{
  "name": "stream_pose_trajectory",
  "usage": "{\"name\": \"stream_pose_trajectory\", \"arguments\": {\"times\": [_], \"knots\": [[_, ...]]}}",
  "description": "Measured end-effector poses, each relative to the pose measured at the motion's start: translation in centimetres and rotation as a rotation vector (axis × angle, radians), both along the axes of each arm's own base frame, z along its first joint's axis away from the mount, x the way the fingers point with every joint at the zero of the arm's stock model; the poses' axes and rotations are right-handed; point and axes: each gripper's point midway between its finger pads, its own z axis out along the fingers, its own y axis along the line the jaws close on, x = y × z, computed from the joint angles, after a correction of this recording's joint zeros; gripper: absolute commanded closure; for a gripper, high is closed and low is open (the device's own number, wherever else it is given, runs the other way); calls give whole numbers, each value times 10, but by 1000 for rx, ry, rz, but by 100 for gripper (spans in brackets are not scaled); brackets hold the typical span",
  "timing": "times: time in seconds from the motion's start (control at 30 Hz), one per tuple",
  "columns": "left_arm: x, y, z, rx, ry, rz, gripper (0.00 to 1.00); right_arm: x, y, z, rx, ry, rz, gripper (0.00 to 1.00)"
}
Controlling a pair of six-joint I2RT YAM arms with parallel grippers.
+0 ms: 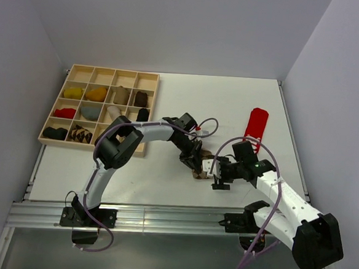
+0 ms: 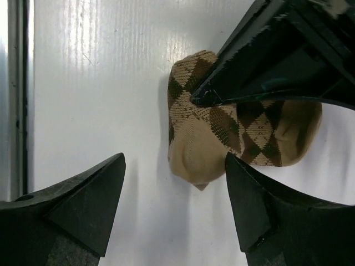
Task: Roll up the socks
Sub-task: Roll the sock at the center of the board.
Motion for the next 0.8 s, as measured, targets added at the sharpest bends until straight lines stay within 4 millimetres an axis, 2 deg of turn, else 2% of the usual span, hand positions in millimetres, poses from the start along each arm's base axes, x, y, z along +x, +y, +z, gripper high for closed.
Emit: {"name": "stream_pose_trajectory", "arguments": {"times": [0.27, 0.47, 0.5, 0.57, 0.63, 0.8], "knots": [[2, 3, 0, 18, 75, 12, 99, 10, 10, -16, -77, -106, 51, 21], [3, 4, 0, 11, 98, 15, 99, 17, 12, -32, -127, -123, 60, 32], [3, 4, 1, 8, 102, 16, 96, 19, 12, -33, -130, -128, 57, 34], [4, 4, 1, 6, 109, 22, 92, 24, 13, -35, -135, -138, 52, 43], [4, 3, 1, -2, 113, 24, 88, 29, 14, -37, -139, -146, 44, 57], [7, 4, -1, -23, 121, 40, 69, 38, 17, -37, -152, -126, 20, 66]]}}
